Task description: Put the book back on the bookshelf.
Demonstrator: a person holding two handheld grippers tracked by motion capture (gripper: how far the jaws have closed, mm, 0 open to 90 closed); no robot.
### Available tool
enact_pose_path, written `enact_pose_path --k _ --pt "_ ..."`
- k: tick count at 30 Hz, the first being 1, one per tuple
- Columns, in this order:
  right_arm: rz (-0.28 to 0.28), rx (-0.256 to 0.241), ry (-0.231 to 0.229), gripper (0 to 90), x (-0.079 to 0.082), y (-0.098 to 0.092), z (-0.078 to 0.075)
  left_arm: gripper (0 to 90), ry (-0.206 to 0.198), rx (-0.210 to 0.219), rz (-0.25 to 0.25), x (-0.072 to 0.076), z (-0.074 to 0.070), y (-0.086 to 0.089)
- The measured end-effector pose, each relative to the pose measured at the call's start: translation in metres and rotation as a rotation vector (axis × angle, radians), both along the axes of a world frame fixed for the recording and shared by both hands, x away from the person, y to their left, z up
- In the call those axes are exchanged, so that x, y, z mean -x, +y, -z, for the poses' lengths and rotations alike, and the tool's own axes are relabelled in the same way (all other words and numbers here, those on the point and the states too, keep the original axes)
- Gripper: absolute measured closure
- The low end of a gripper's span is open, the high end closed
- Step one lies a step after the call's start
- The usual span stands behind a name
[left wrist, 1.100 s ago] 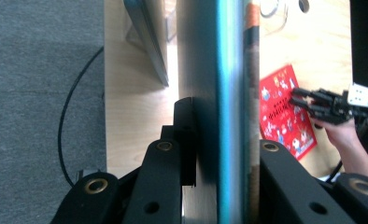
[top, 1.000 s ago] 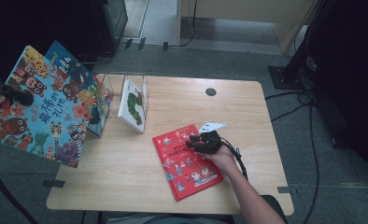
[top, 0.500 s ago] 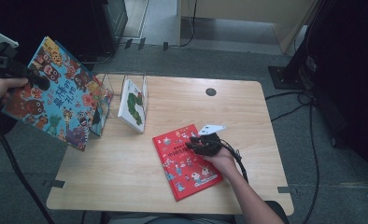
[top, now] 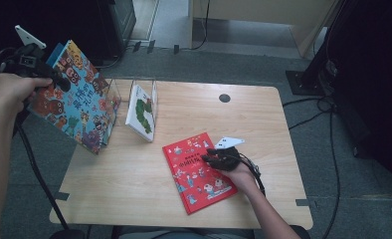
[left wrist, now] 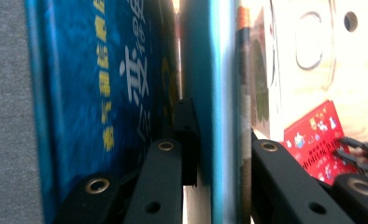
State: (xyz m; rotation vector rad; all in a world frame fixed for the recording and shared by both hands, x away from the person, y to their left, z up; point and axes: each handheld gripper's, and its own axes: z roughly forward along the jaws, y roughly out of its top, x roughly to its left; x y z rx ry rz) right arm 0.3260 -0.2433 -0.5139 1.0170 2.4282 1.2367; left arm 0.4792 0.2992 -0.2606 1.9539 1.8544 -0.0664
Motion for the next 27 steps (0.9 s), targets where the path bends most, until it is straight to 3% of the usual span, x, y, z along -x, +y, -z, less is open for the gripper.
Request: enact_pose_path --k 5,12,15,20,23,27 --pt "0.021 0.001 0.003 62.4 0.004 -0.007 0.0 80.6 0.005 0.004 -0.006 -0.008 0.013 -0.002" --pt "0.039 -0.03 -0.005 62.4 0.011 -0.012 0.003 78.5 0.013 -0.016 0.033 -0.008 0.013 -0.005" --pt "0.035 -0.028 -0.008 62.5 0.011 -0.014 0.003 74.7 -0.012 0.002 0.031 -0.005 0.008 -0.004" --pt "0.044 -0.035 -0.001 62.4 0.012 -0.016 0.003 66.2 -0.015 -0.037 0.044 0.0 -0.003 -0.008" --pt "0.044 -0.032 0.0 62.4 0.011 -0.018 0.002 57.9 -0.023 -0.019 0.044 0.003 -0.013 -0.005" --pt "0.037 -0.035 0.002 62.5 0.011 -0.019 0.002 56.6 -0.034 -0.027 0.035 0.009 -0.024 0.003"
